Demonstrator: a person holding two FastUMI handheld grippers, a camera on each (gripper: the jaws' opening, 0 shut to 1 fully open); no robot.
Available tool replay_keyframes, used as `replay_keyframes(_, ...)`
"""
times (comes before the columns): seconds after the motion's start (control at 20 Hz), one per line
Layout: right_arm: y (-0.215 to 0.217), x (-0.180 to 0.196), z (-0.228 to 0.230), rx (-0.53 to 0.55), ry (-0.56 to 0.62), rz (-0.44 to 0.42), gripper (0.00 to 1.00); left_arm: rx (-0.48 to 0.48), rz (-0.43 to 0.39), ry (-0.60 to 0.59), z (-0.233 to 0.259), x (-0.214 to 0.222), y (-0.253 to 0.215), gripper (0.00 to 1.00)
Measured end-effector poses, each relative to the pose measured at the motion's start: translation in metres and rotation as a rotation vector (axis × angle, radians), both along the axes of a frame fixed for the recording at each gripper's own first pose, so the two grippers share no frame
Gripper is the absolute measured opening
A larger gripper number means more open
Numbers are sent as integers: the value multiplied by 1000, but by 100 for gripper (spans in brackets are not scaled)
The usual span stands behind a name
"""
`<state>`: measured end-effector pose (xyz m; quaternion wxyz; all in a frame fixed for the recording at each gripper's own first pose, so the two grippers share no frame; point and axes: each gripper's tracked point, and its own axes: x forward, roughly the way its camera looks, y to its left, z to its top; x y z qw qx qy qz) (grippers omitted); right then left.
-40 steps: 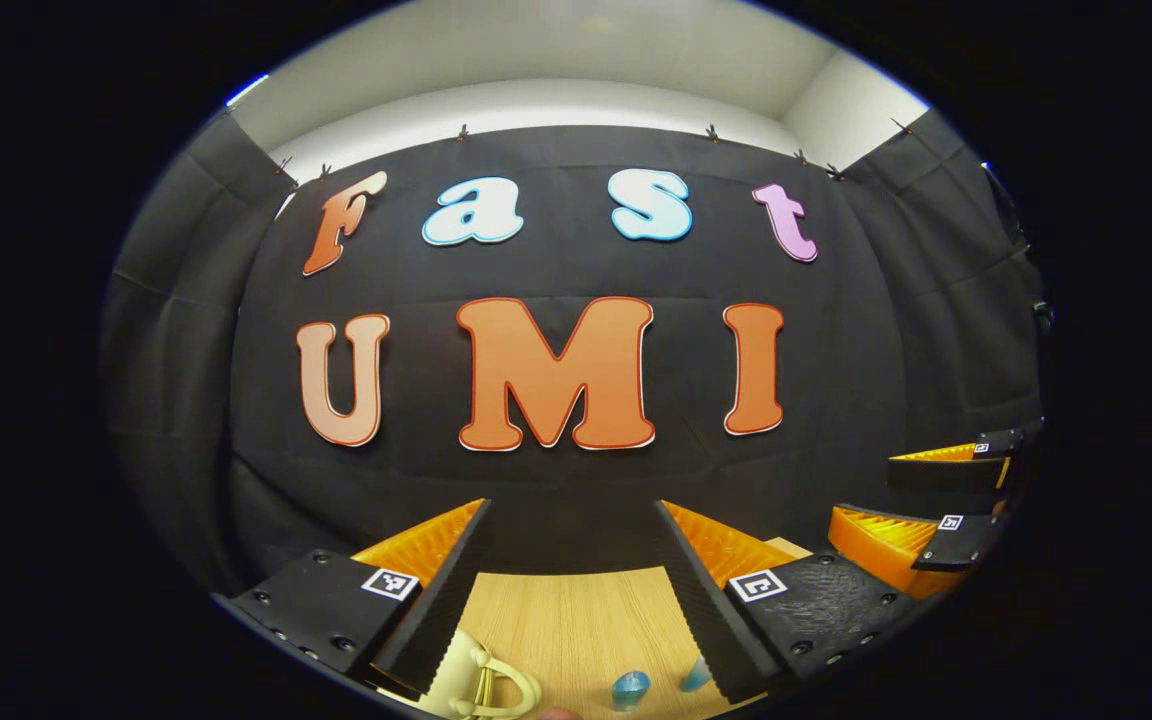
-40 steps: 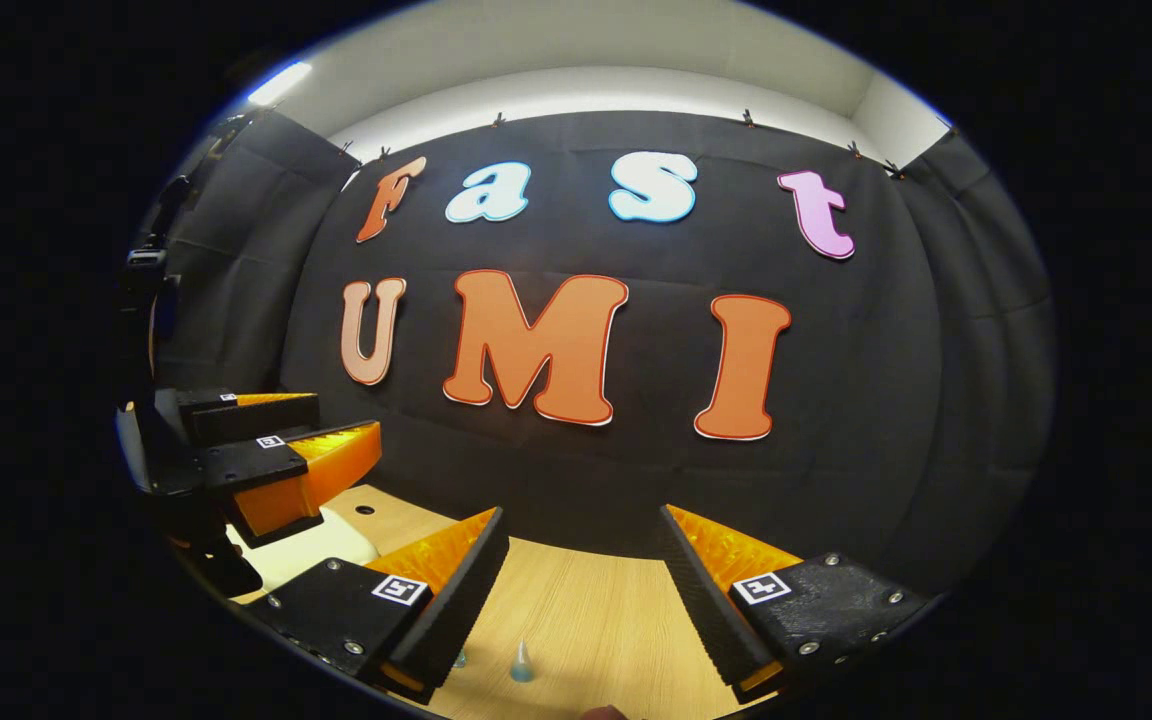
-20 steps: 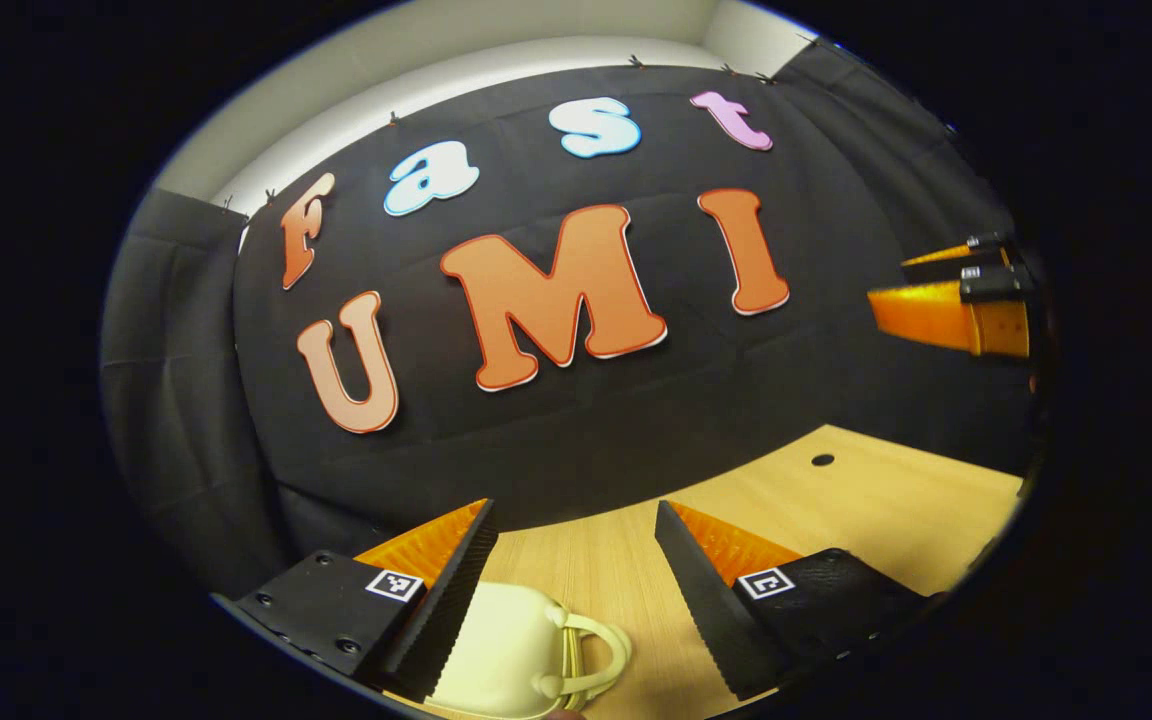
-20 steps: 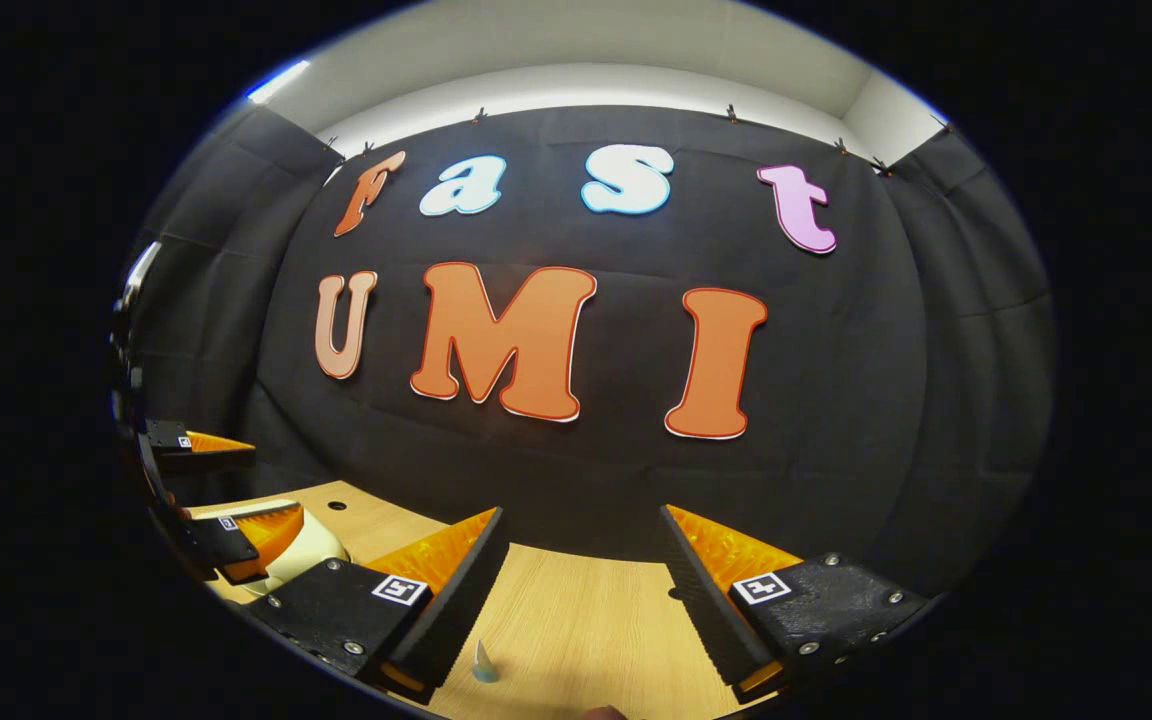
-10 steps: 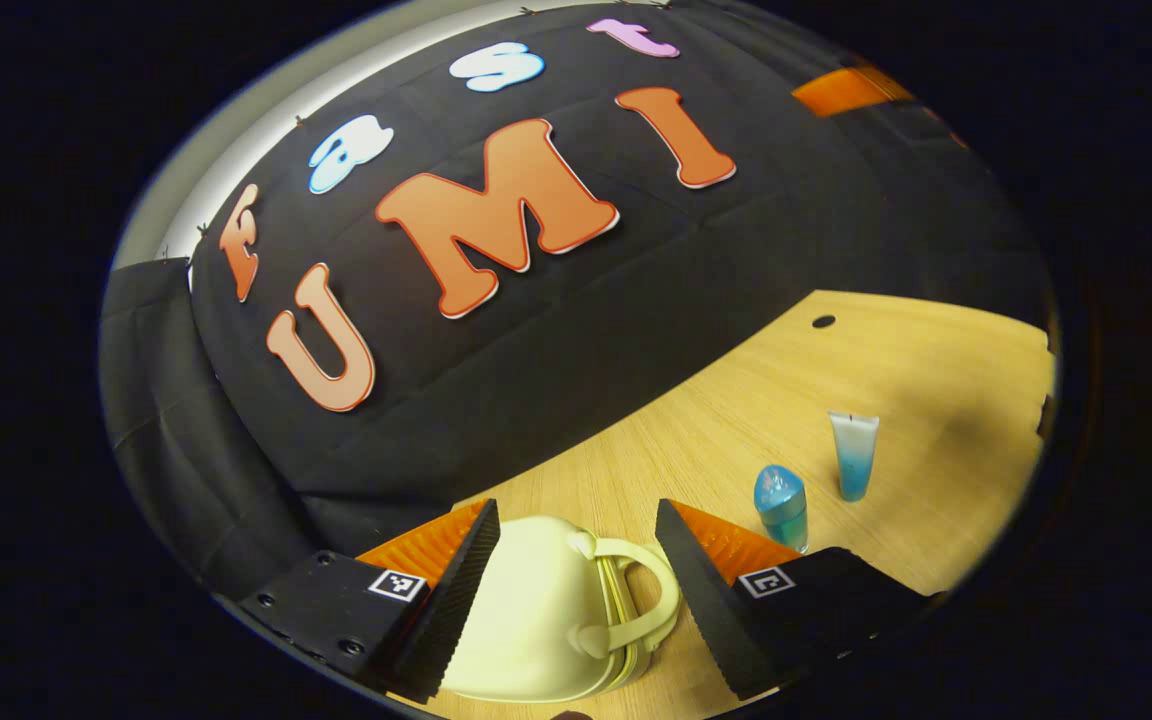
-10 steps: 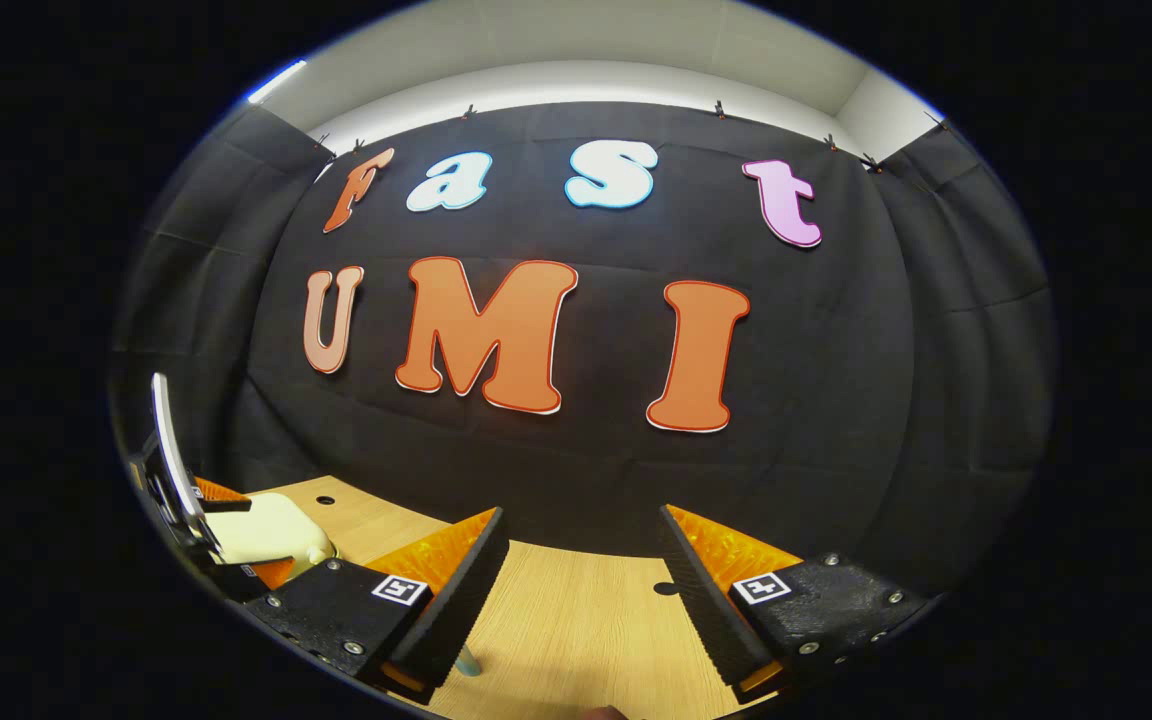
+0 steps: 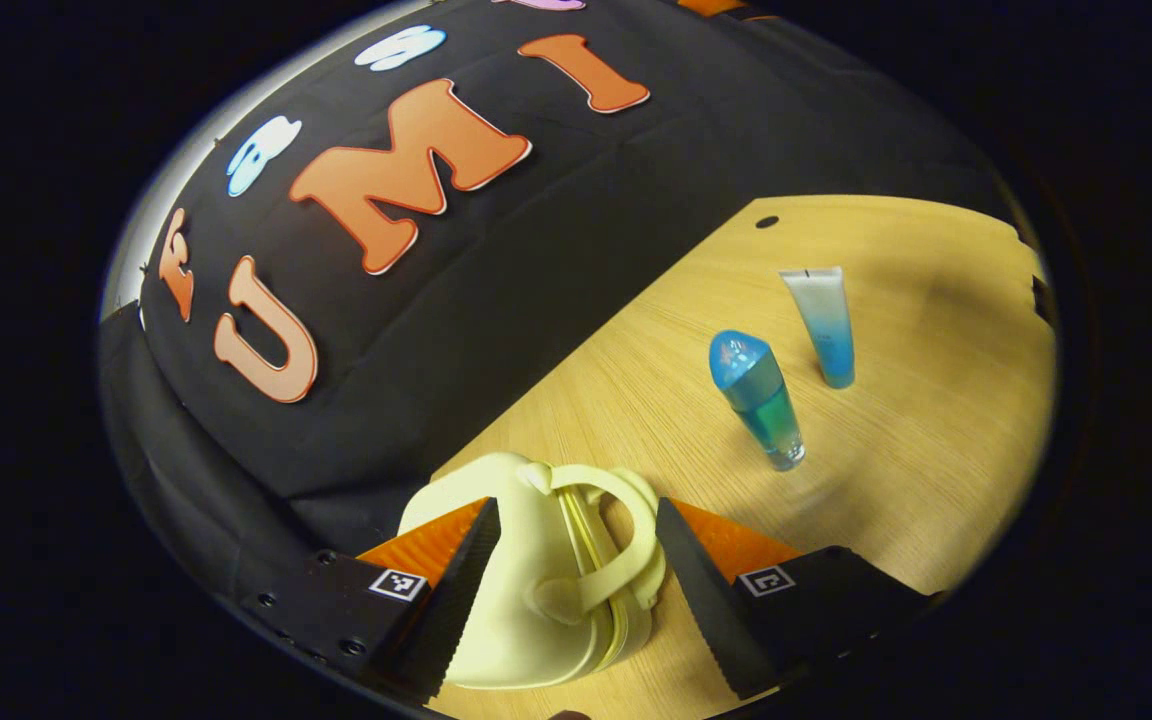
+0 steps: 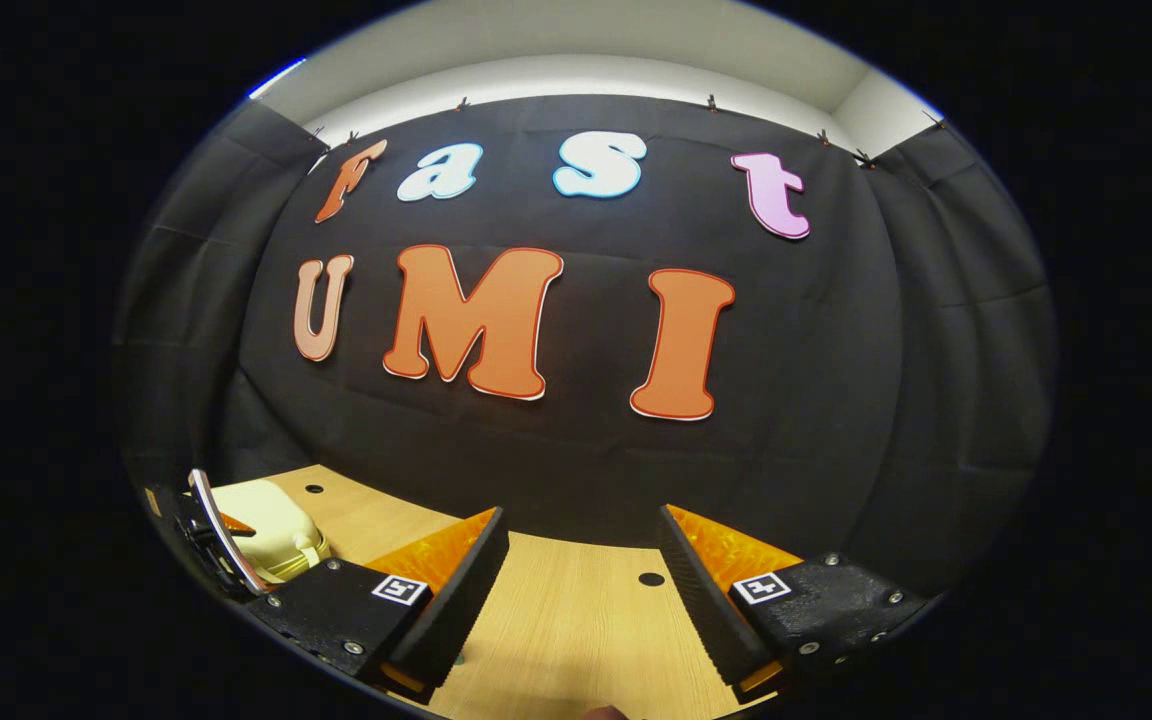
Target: First open the suitcase, pack the skin care products into it, and then close the suitcase.
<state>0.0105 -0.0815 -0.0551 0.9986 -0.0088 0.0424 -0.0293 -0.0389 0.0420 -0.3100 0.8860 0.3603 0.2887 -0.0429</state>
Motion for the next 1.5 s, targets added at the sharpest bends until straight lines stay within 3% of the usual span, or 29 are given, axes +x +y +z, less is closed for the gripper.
replay_keyframes(0.35, -3, 3, -9, 10, 13, 6, 95, 102, 3, 123, -42, -1, 19, 96)
replay_keyframes(0.65, -10, 1, -14, 34, 14, -4, 95, 272, -74, 150, -50, 2, 21, 92)
replay_keyframes(0.85, -19, 1, -19, 41, 23, -11, 95, 362, -131, 195, -65, 4, 20, 70)
replay_keyframes(1.0, -25, -1, -22, 57, 23, -13, 95, 408, -164, 181, -63, 1, 10, 25)
replay_keyframes(1.15, -30, -2, -26, 54, 21, -10, 95, 395, -146, 136, -49, 1, 12, 4)
replay_keyframes(1.5, -25, -1, -24, 58, 16, 6, 95, 187, -19, 19, 24, 25, 38, 4)
